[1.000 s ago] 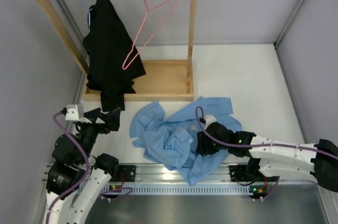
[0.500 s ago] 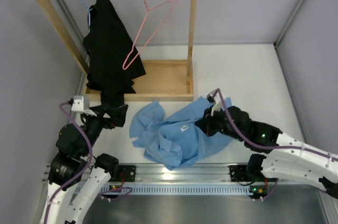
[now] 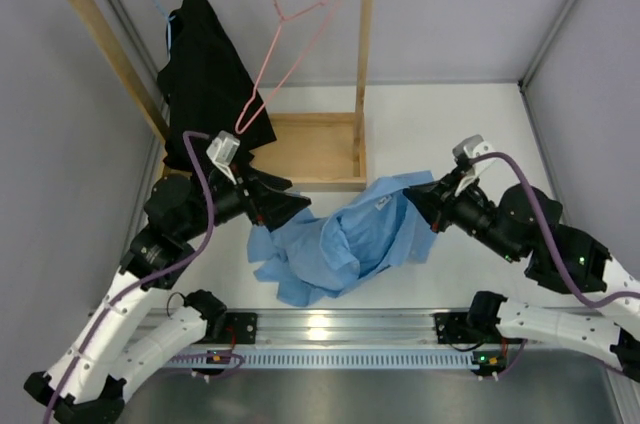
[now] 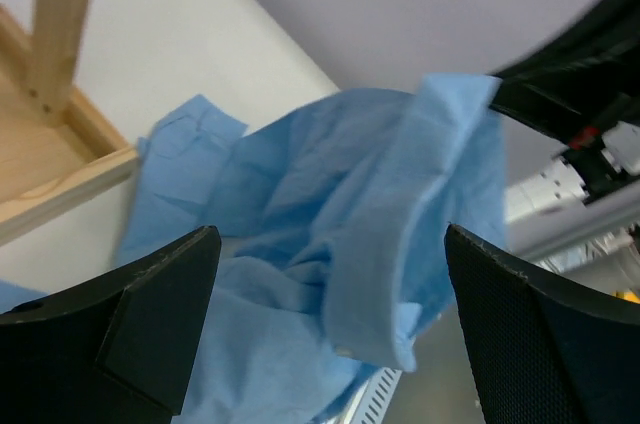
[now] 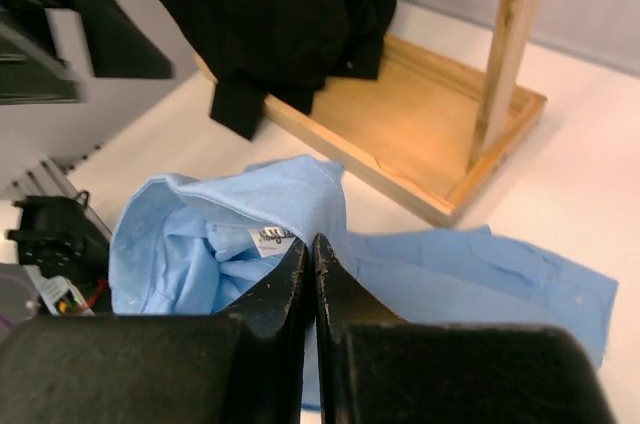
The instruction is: Place the shirt on the hanger
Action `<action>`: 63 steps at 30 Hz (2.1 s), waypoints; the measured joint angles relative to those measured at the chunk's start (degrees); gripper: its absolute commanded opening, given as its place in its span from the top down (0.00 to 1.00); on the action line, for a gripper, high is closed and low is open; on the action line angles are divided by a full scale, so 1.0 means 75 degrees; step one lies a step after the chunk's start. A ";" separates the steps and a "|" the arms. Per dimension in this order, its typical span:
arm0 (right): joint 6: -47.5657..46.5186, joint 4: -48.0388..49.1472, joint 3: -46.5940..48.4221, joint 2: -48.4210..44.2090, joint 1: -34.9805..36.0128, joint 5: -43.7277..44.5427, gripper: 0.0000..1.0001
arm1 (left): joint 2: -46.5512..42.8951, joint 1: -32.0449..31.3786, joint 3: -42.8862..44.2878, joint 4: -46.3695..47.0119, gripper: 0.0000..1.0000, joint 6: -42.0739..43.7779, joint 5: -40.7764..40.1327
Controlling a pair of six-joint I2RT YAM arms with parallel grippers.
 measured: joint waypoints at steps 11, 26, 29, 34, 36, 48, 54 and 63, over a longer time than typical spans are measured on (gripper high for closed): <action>0.0466 -0.0822 0.0020 0.0976 0.0000 0.1209 1.00 | 0.0283 -0.3069 -0.0309 0.0379 0.09 0.0877 -0.2824; 0.0597 -0.0921 0.0262 0.1661 -0.0341 0.2177 1.00 | 0.2841 -0.5963 0.0609 -0.1134 0.41 0.0854 -0.8204; 0.0600 -0.0918 0.0259 0.1784 -0.0629 0.2186 1.00 | 0.2938 -0.5968 0.0621 -0.1276 0.42 0.0752 -0.8486; 0.0650 -0.0915 0.0256 0.1915 -0.0956 0.2145 1.00 | 0.3270 -0.5968 0.0699 -0.1402 0.81 0.0638 -0.8795; 0.0659 -0.0909 0.0256 0.1912 -0.0985 0.2098 0.99 | 0.3439 -0.5968 0.0781 -0.1428 1.00 0.0641 -0.8845; 0.0918 -0.0498 -0.1058 0.1049 -0.1180 0.0627 0.56 | 0.3774 -0.5989 0.1667 -0.1588 1.00 0.0749 -0.9521; 0.1390 -0.0425 -0.2498 0.0554 -0.1201 0.0207 0.50 | 0.3754 -0.5989 0.1778 -0.1591 1.00 0.0699 -0.9970; 0.1714 -0.0140 -0.3596 -0.0367 -0.1276 -0.0245 0.70 | 0.3762 -0.5971 0.1778 -0.1591 1.00 0.0560 -1.0168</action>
